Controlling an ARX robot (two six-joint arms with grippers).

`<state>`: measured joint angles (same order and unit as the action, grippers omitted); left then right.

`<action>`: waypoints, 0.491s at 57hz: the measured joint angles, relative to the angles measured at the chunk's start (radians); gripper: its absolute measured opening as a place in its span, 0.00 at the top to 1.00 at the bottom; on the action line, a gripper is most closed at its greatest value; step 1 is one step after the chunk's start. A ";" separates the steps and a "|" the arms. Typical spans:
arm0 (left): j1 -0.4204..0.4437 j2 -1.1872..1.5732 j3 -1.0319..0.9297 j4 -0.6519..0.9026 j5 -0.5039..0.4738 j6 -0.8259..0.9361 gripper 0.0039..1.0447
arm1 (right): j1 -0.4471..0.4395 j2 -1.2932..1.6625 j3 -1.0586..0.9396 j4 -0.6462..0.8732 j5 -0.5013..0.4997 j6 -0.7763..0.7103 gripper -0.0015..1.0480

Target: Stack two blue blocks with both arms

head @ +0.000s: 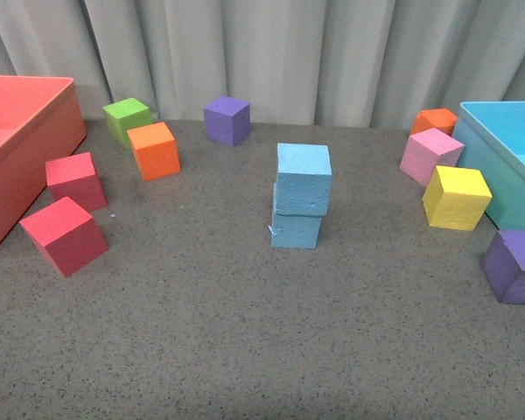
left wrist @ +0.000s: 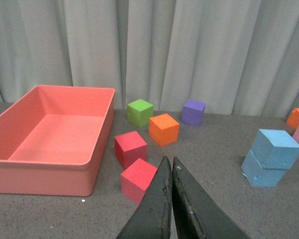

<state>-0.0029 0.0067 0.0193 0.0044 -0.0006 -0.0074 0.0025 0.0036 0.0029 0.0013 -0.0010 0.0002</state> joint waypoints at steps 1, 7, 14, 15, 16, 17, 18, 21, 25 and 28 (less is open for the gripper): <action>0.000 0.000 0.000 0.000 0.000 0.000 0.97 | 0.000 0.000 0.000 0.000 0.000 0.000 0.09; 0.000 -0.001 0.000 -0.002 0.000 0.000 0.94 | 0.000 0.000 0.000 0.000 0.000 0.000 0.09; 0.000 -0.002 0.000 -0.002 0.000 0.000 0.73 | 0.000 0.000 0.000 0.000 0.000 0.000 0.09; 0.000 -0.002 0.000 -0.002 0.000 0.000 0.70 | 0.000 0.000 0.000 0.000 0.000 0.000 0.09; 0.000 -0.002 0.000 -0.002 0.000 0.000 0.68 | 0.000 0.000 0.000 0.000 0.000 0.000 0.09; 0.000 -0.002 0.000 -0.002 0.000 0.000 0.64 | 0.000 0.000 0.000 0.000 0.000 0.000 0.09; 0.000 -0.002 0.000 -0.002 0.000 0.000 0.61 | 0.000 0.000 0.000 0.000 0.000 0.000 0.09; 0.000 -0.002 0.000 -0.002 0.000 0.000 0.52 | 0.000 0.000 0.000 0.000 0.000 0.000 0.09; 0.000 -0.002 0.000 -0.002 0.000 0.000 0.37 | 0.000 0.000 0.000 0.000 0.000 0.000 0.09; 0.000 -0.002 0.000 -0.002 0.000 0.000 0.23 | 0.000 0.000 0.000 0.000 0.000 0.000 0.09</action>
<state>-0.0029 0.0044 0.0193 0.0021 -0.0006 -0.0074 0.0025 0.0036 0.0029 0.0013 -0.0013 0.0002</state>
